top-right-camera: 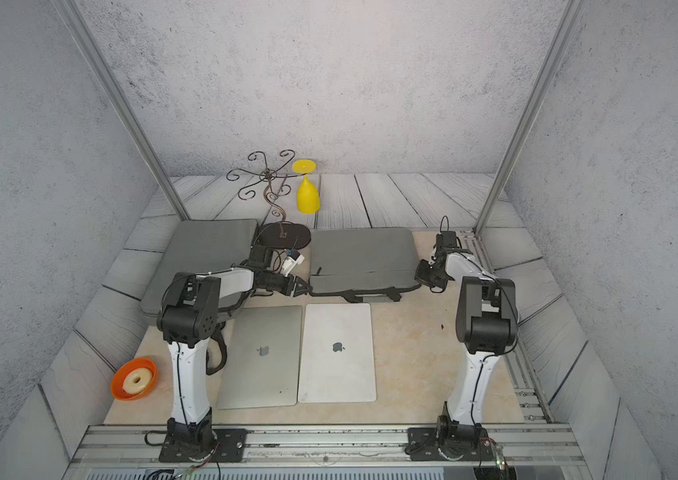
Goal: Open the zippered laptop bag and take out the laptop
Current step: Adjust the zippered laptop bag at the center of the board.
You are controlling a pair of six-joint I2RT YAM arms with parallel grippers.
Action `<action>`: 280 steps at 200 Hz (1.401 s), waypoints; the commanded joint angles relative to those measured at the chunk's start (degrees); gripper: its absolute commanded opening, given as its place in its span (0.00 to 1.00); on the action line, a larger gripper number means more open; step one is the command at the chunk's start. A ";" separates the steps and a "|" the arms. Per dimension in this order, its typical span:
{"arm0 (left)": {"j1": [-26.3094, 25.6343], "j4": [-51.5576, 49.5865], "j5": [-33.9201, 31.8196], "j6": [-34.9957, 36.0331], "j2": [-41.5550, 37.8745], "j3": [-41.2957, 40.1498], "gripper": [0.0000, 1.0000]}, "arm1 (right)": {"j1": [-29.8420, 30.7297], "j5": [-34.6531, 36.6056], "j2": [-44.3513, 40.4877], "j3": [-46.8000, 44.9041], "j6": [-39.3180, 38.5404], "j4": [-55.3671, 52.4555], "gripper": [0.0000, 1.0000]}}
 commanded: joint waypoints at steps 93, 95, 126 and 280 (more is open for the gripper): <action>-1.06 -7.78 1.28 5.28 2.41 1.97 0.28 | -1.87 -1.22 5.58 5.90 -1.91 -2.83 0.06; -1.10 -7.94 1.18 5.35 2.44 2.02 0.28 | -1.92 -1.23 5.70 6.00 -1.93 -2.87 0.06; -1.92 -11.54 -0.60 7.06 3.21 3.97 0.28 | -2.02 -1.67 6.41 6.76 -1.89 -3.02 0.06; -3.49 -18.65 -8.03 10.72 1.30 6.25 0.10 | -2.03 -2.19 5.32 4.68 -1.24 -1.42 0.05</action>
